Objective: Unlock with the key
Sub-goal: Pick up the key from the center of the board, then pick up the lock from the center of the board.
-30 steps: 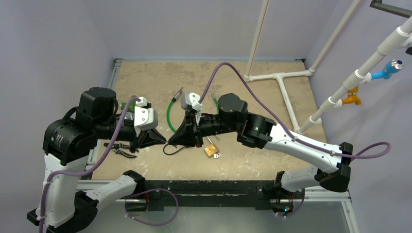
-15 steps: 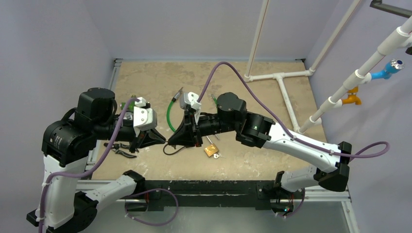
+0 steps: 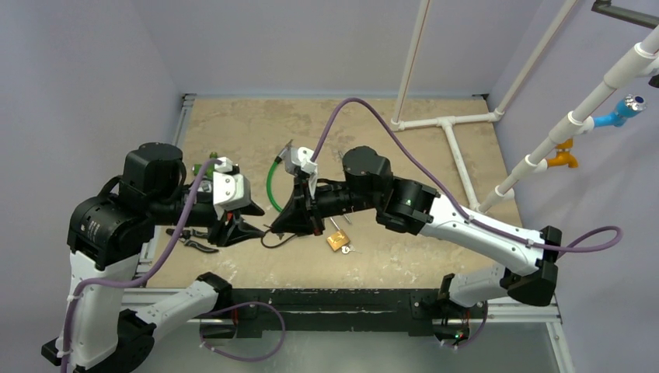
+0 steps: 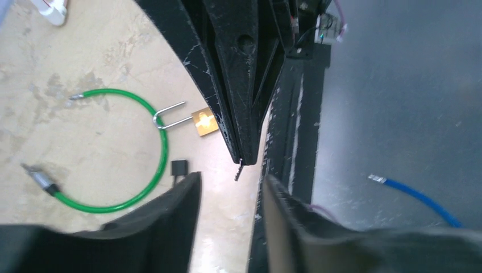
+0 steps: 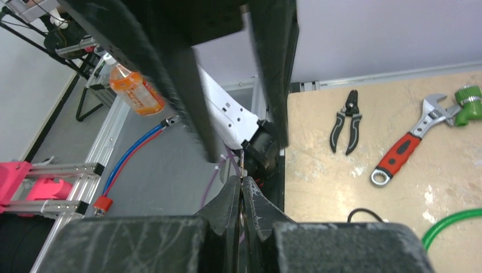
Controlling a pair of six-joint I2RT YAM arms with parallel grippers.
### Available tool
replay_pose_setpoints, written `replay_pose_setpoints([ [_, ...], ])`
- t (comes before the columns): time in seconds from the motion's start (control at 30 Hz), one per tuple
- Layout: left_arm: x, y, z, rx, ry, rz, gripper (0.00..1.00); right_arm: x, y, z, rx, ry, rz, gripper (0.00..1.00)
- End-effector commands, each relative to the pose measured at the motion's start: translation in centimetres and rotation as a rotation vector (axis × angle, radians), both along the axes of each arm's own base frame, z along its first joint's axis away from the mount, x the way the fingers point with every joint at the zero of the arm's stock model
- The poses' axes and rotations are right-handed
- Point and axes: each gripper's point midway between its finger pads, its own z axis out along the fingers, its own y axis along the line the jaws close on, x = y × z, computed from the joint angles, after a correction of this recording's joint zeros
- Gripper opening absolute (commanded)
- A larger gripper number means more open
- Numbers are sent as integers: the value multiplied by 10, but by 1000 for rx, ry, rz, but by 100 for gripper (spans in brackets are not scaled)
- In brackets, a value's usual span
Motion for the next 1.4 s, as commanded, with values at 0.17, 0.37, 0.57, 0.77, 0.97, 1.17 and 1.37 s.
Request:
replay_pose_setpoints([
  [0.17,34,-3,4,-4,-29,135,99,15,-46,-20,-47,75,-122,0],
  [0.37,67,-1,-58,139,43,197,100,21,-81,-53,-106,121,-257,0],
  [0.57,109,-2,-166,314,100,234,100,24,-117,-60,-71,173,-400,0],
  [0.77,133,-14,-232,419,199,171,81,22,-143,-46,21,213,-489,0],
  [0.97,152,-20,-285,557,272,124,78,22,-158,-30,99,214,-535,0],
  [1.17,164,-29,-321,656,261,124,77,28,-164,-13,126,182,-571,0],
  [1.37,170,-37,-337,691,228,144,76,32,-159,-4,126,170,-570,0],
])
